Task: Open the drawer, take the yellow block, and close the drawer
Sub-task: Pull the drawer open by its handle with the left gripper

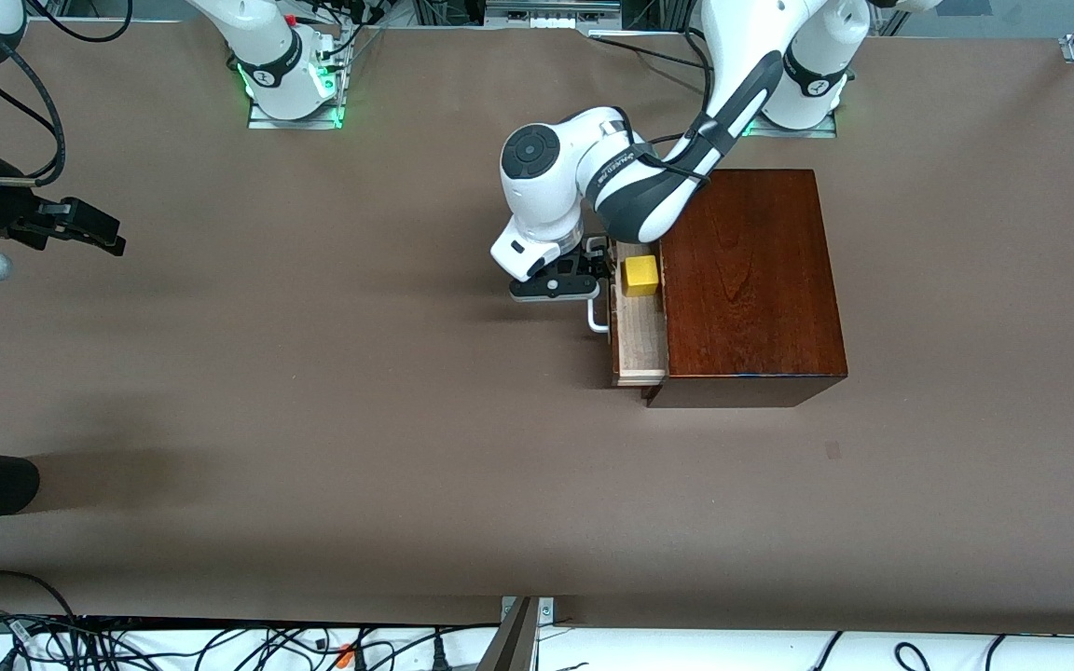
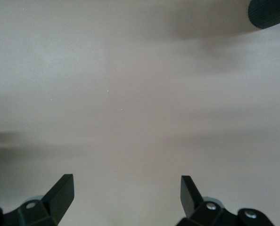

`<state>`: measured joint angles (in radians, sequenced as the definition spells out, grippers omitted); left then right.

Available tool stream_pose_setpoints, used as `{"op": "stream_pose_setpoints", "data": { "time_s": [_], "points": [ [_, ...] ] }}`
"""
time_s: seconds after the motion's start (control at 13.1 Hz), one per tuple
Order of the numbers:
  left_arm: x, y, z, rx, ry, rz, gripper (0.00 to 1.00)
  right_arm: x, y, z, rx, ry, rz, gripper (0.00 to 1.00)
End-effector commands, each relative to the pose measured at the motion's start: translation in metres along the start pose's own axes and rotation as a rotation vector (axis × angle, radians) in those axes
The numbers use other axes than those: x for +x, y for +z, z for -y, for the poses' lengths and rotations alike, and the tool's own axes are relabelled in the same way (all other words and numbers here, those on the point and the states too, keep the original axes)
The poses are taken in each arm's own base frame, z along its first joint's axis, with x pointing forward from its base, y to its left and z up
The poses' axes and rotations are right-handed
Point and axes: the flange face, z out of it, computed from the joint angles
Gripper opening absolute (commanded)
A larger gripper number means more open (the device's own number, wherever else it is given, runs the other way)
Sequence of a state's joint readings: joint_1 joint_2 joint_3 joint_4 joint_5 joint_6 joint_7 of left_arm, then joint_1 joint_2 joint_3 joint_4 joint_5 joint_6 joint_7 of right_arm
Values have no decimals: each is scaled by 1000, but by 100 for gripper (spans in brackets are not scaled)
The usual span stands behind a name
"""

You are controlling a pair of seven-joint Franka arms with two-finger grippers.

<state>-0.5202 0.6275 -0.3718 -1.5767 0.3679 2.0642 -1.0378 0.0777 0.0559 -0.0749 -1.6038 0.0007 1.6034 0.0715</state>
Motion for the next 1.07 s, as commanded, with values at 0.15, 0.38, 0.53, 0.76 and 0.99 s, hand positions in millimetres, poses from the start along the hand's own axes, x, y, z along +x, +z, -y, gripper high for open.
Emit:
{"op": "stream_pose_setpoints", "data": {
  "time_s": [0.15, 0.38, 0.53, 0.76, 0.99],
  "points": [
    [0, 0, -20, -63, -4, 1, 100, -2, -5, 0, 8, -9, 1, 100],
    [1, -8, -19, -66, 3, -10, 100, -2, -5, 0, 8, -9, 1, 100],
    [5, -21, -19, -68, 6, -22, 100, -2, -6, 0, 9, -7, 0, 100],
    [4, -48, -7, -17, 6, -28, 100, -3, -7, -6, 16, 8, -3, 100],
    [10, -99, 27, 48, 30, -35, 100, -3, -10, -6, 18, 20, -7, 100]
  ]
}}
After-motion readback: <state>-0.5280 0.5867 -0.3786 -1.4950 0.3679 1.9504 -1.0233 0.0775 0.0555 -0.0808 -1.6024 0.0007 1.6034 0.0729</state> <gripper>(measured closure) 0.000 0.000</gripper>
